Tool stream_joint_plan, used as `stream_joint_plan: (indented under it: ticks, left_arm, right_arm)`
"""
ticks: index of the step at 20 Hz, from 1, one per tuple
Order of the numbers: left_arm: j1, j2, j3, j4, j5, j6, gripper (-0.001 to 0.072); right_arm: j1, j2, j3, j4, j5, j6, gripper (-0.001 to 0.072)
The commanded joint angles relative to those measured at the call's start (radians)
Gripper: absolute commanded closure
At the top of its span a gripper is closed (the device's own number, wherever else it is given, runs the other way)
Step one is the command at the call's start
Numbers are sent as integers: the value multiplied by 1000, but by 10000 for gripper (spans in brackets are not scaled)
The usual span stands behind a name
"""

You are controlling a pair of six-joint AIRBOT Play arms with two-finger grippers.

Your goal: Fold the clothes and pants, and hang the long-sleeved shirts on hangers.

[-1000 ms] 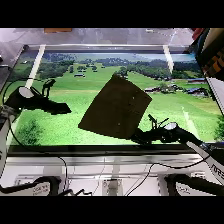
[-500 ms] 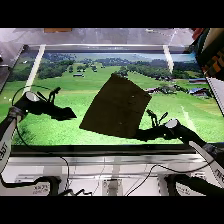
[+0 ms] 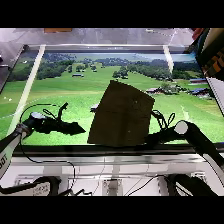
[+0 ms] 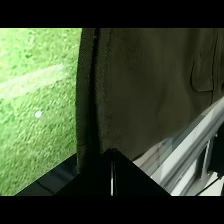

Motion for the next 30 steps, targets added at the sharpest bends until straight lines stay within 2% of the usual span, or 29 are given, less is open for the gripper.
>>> stream_joint_plan:
  ticks: [1, 4, 6, 10, 11, 13, 14, 15, 16, 17, 18, 19, 20, 21, 23, 26, 27, 28, 30]
  left_arm:
    - [-12, 31, -35, 4, 27, 43, 693]
    - [-53, 159, -38, 282, 122, -125, 694]
    - [-101, 298, -57, 376, 209, -216, 691]
    - [-193, 463, -104, 360, 250, -219, 674]
    - [-211, 461, -106, 363, 251, -219, 566]
    - [-231, 438, -108, 361, 263, -221, 133]
    - [-233, 417, -108, 362, 262, -232, 92]
    - [-233, 390, -108, 362, 262, -262, 105]
    - [-233, 355, -108, 362, 262, -295, 290]
    - [-233, 320, -108, 355, 262, -294, 422]
    - [-235, 280, -108, 333, 262, -288, 407]
    - [-235, 243, -108, 294, 261, -273, 284]
    - [-235, 203, -108, 248, 261, -264, 35]
    - [-235, 164, -108, 218, 261, -264, 15]
    - [-239, 87, -108, 196, 257, -210, 16]
    - [-238, -7, -107, 80, 223, -90, 36]
    - [-238, -17, -107, 73, 220, -81, 143]
    - [-238, -17, -107, 73, 206, -81, 189]
    - [-246, -16, -107, 85, 189, -81, 190]
  right_arm:
    - [0, 41, 1, -39, 8, 20, 681]
    - [0, 41, 1, -38, 7, 33, 681]
    - [0, 41, 1, -38, 7, 33, 681]
    - [0, 41, 1, -38, 0, 33, 680]
    - [0, 41, 1, -38, 0, 33, 681]
    - [0, 41, 1, -38, 0, 33, 680]
    - [0, 41, 1, -37, 0, 33, 681]
    - [0, 41, 1, -37, 0, 33, 680]
    - [0, 41, 1, -37, 0, 33, 680]
    - [0, 41, 1, -36, 1, 33, 680]
    - [0, 41, 1, -36, 1, 33, 680]
    - [0, 41, 1, -36, 1, 33, 681]
    - [0, 41, 1, -36, 0, 33, 680]
    - [0, 41, 1, -36, 1, 33, 680]
    - [0, 41, 1, -36, 0, 33, 680]
    - [0, 41, 1, -36, 0, 33, 680]
    - [0, 41, 1, -35, 0, 33, 680]
    - [0, 41, 1, -35, 1, 33, 680]
    - [0, 41, 1, -32, 2, 33, 680]
